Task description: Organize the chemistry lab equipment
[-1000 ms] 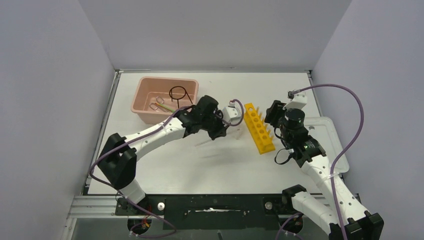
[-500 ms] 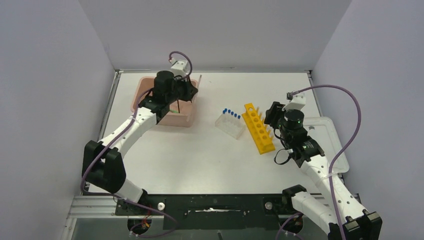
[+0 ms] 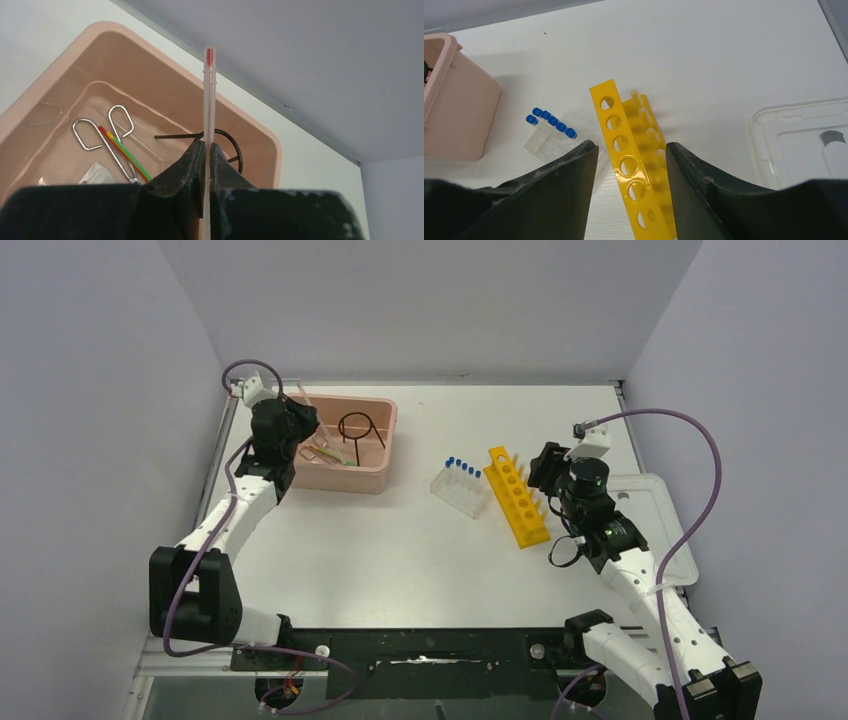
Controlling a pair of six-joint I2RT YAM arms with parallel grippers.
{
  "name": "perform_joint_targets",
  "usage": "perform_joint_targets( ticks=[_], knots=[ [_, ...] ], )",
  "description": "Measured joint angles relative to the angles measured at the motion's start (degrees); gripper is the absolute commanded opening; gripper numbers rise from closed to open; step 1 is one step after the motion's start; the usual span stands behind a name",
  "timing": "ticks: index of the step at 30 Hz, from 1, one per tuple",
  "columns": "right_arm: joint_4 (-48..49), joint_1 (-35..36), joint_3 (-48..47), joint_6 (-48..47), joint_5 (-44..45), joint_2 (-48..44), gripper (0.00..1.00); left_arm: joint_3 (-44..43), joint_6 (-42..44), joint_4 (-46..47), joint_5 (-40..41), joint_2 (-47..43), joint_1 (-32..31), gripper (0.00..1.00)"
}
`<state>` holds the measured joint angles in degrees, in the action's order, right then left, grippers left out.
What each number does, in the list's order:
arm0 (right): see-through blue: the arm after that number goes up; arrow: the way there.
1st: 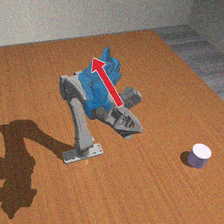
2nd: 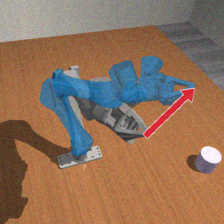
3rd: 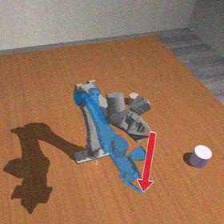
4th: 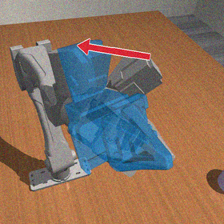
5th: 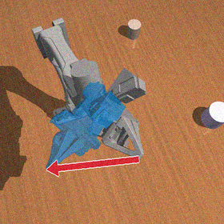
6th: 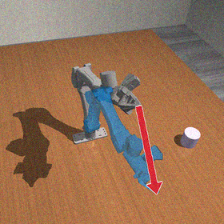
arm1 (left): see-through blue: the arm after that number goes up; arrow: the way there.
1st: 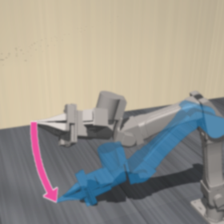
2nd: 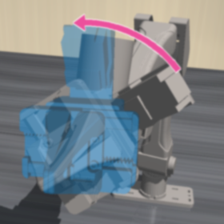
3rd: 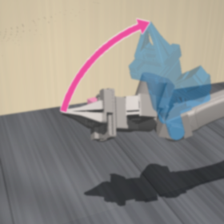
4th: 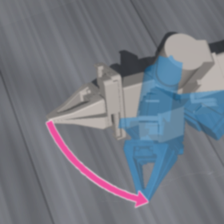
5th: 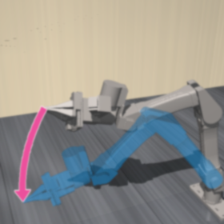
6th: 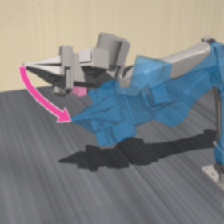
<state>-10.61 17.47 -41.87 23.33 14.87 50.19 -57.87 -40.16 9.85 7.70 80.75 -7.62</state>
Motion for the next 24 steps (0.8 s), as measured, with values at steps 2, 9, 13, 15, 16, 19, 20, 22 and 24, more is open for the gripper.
perform_joint_targets(
  ticks=[2, 9, 13, 15, 16, 19, 20, 22, 24],
  knots=[
    [0.07, -0.28, 0.00, -0.15, -0.17, 0.33, 0.53, 1.99, -1.73, 0.85, 3.10, -0.13, -0.33, 0.00],
    [0.35, -0.90, 0.11, -0.20, -0.94, 0.37, 0.53, 4.55, -2.64, 4.26, 11.08, 0.11, -0.59, 0.00],
    [0.35, -0.94, 0.15, -0.20, -1.03, 0.39, 0.53, 5.51, -2.75, 7.58, 13.38, 1.44, -0.59, 0.00],
    [0.33, -0.94, 0.15, -0.20, -1.05, 0.39, 0.53, 6.23, -2.86, 8.35, 13.84, 2.34, -0.59, 0.00],
    [0.33, -0.94, 0.15, -0.20, -1.03, 0.39, 0.53, 6.51, -2.86, 8.44, 14.03, 2.80, -0.59, 0.00],
    [0.31, -0.96, 0.17, -0.20, -1.03, 0.39, 0.53, 6.73, -2.64, 8.41, 14.47, 4.37, -0.59, 0.08],
    [0.31, -0.98, 0.17, -0.20, -1.03, 0.39, 0.53, 6.75, -2.58, 8.41, 14.56, 4.70, -0.59, 0.17],
    [0.28, -1.01, 0.17, -0.20, -1.03, 0.39, 0.53, 6.73, -2.10, 8.41, 14.64, 5.35, -0.59, 0.29],
    [0.28, -1.01, 0.22, -0.20, -1.05, 0.39, 0.53, 6.73, -1.46, 8.33, 14.62, 5.57, -0.59, 0.45]
  ],
)
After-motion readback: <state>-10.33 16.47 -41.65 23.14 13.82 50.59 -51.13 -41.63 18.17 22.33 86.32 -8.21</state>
